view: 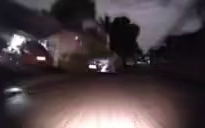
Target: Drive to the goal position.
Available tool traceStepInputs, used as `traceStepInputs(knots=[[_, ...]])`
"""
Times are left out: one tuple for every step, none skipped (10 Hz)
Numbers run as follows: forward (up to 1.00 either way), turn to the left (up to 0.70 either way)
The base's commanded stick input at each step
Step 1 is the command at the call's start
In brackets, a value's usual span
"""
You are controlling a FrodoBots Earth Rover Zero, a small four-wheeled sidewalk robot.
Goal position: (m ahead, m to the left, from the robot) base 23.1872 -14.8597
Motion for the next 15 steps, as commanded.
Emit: traceStepInputs(knots=[[1.0, 0.0], [1.0, 0.0], [1.0, 0.0], [1.0, 0.0], [1.0, 0.0], [1.0, -0.27], [1.0, -0.27], [1.0, -0.05], [1.0, 0.0], [1.0, -0.16], [1.0, -0.27], [1.0, -0.27], [1.0, -0.1], [1.0, 0.0], [1.0, -0.12]])
